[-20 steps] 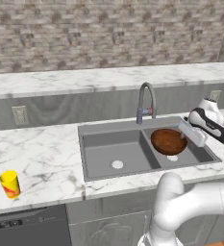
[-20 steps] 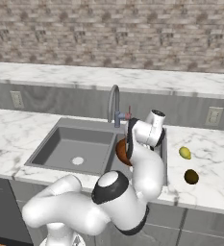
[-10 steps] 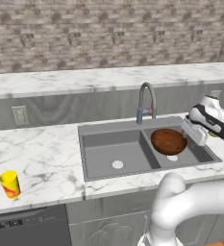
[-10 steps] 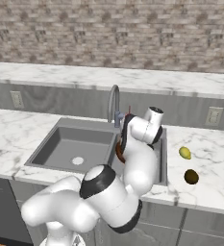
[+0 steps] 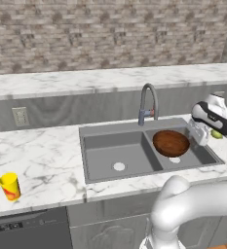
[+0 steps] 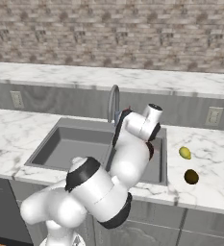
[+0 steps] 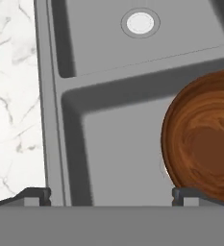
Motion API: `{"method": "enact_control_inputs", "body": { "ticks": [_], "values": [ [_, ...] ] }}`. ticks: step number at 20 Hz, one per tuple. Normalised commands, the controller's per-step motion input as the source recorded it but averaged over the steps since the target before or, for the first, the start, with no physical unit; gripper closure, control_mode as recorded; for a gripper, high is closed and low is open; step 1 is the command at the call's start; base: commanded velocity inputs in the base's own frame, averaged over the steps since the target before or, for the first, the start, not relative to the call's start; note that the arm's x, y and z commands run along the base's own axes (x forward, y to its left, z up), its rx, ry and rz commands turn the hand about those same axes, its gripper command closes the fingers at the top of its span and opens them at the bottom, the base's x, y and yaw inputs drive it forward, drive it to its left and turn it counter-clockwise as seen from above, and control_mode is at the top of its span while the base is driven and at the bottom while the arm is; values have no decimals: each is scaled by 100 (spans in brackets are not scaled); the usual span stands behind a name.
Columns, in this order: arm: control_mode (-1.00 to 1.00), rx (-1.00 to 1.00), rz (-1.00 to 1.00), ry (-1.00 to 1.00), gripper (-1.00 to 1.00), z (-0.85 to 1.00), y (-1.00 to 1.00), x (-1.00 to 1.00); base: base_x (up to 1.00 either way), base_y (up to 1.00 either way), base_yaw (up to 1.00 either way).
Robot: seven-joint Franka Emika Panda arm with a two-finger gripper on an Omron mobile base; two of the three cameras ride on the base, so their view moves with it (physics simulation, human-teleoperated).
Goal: Remove the lemon and avocado from the sink. Then move the bowl and cup from the counter to the sink for washing.
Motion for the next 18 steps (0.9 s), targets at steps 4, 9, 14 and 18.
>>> {"method": "enact_control_inputs", "body": {
  "ticks": [4,9,14,18],
  "values": [
    [-100,0,-25,0,-100,14,14,-24,0,0,0],
    [-100,0,-29,0,-100,14,14,-27,0,0,0],
    [-100,0,-29,0,-100,19,11,-22,0,0,0],
    [-100,0,-32,0,-100,18,11,-16,0,0,0]
  ]
}}
